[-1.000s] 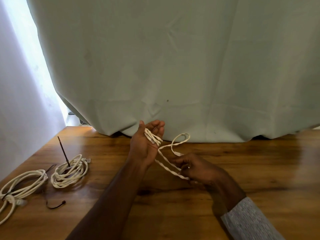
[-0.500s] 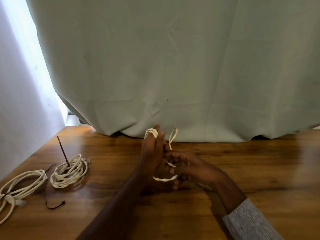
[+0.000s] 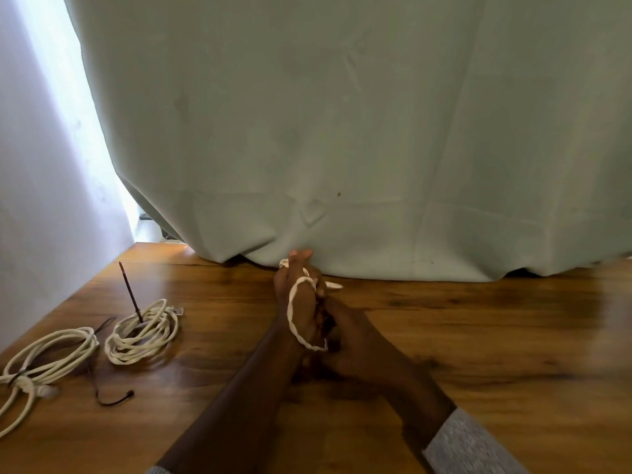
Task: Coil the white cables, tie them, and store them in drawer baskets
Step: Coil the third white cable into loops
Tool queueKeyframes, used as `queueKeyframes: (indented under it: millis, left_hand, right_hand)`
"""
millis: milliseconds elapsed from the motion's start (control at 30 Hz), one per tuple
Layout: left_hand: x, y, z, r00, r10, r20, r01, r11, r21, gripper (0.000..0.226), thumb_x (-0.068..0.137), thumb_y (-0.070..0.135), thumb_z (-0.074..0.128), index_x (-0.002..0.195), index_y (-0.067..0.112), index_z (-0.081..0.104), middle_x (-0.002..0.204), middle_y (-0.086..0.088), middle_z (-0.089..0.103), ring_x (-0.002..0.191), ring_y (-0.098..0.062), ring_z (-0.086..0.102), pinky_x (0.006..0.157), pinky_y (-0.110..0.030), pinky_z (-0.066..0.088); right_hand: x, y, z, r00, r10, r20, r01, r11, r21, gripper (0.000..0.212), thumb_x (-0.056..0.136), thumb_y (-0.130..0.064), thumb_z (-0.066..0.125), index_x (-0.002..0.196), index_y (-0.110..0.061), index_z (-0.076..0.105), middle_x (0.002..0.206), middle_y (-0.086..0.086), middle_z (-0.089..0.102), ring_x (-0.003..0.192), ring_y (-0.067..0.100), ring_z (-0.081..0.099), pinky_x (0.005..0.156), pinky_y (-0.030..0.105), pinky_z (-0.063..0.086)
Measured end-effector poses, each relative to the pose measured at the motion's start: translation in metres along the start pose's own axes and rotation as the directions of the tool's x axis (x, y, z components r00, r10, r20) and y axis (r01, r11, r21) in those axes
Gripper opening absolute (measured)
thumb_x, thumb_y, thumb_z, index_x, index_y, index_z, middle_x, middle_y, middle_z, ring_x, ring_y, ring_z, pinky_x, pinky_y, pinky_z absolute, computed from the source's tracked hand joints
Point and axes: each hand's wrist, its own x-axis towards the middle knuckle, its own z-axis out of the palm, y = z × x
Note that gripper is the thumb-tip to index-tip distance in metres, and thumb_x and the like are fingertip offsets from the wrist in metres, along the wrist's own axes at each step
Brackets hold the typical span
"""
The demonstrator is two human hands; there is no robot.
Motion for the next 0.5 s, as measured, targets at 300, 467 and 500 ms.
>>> queueKeyframes:
  millis: [300, 467, 500]
  left_hand:
    - [0.001, 0.006, -0.018, 0.962, 0.157, 0.224, -0.232, 0.902, 0.364, 0.029, 0.106, 0.01, 0.032, 0.093, 0.003, 0.058, 0.058, -0.006, 0.05, 0.044, -0.011, 0.046, 0.038, -0.02, 0.037]
    - [-0.008, -0.005, -0.02, 0.815, 0.129, 0.565, -0.519, 0.596, 0.613, 0.048, 0.101, 0.04, 0.04, 0.084, -0.001, 0.06, 0.065, -0.005, 0.055, 0.056, -0.014, 0.051, 0.055, -0.031, 0.041]
    - [-0.009, -0.007, -0.021, 0.793, 0.091, 0.603, -0.539, 0.566, 0.623, 0.047, 0.101, 0.041, 0.041, 0.085, 0.0, 0.058, 0.066, -0.004, 0.053, 0.057, -0.013, 0.05, 0.056, -0.03, 0.039]
  right_hand:
    - [-0.009, -0.02, -0.031, 0.852, -0.1, -0.514, 0.199, 0.97, 0.142, 0.02, 0.096, -0.015, 0.065, 0.083, -0.03, 0.069, 0.071, -0.014, 0.066, 0.065, 0.0, 0.06, 0.059, 0.016, 0.044]
    - [-0.016, 0.001, -0.066, 0.578, -0.256, -0.775, -0.072, 0.93, -0.361, 0.02, 0.1, -0.027, 0.062, 0.1, -0.01, 0.071, 0.079, -0.004, 0.063, 0.064, 0.008, 0.052, 0.057, 0.021, 0.041]
    - [-0.018, 0.009, -0.071, 0.561, -0.253, -0.788, -0.161, 0.901, -0.404, 0.024, 0.099, -0.031, 0.062, 0.103, -0.01, 0.072, 0.082, 0.0, 0.065, 0.066, 0.011, 0.054, 0.056, 0.024, 0.042]
